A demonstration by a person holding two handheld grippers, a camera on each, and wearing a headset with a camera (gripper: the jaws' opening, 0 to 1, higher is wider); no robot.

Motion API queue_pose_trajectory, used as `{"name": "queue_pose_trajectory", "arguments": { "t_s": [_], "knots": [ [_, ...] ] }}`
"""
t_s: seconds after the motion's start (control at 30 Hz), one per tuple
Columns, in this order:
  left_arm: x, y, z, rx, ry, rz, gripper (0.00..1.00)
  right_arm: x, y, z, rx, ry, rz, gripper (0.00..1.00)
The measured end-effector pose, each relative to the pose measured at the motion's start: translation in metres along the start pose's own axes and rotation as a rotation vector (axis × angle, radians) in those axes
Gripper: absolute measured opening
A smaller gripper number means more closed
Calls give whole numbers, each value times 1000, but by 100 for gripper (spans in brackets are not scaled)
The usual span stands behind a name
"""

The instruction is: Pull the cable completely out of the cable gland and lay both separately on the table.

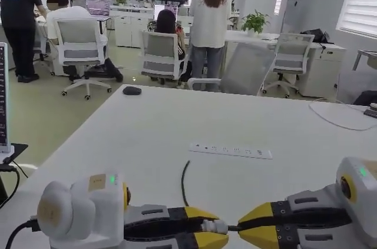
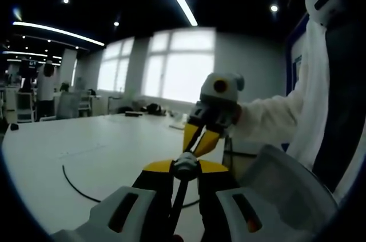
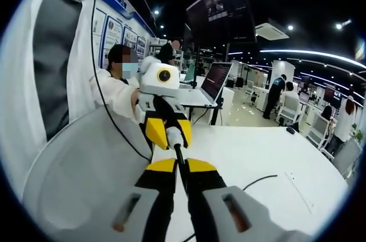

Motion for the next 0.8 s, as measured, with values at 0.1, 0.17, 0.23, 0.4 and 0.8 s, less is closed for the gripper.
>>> {"name": "queue_pose_trajectory", "arguments": {
  "t_s": [0.1,0.17,0.23,0.4,0.8],
  "knots": [
    [0,-1,1,10,0,6,17,5,-5,0,-12,-15,4,4],
    [0,-1,1,11,-1,7,17,9,-8,-1,-23,-26,5,4],
    [0,-2,2,15,2,7,17,13,-11,-2,-30,-37,8,4],
    [1,-1,3,20,8,4,17,21,-17,-4,-52,-60,4,4],
    [3,-4,7,37,26,17,17,29,-33,-1,-119,-110,-11,4]
  ]
}}
Point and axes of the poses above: the centre of the closed fingertips' face, and the gripper's own axes: x roughly backward along the fingers, z roughly to its left, y roughly out of its top, the point moved 6 cm from there along x, roughly backward along the fingers, and after that the axes turned 6 degrees about z, right-handed, at the moved point
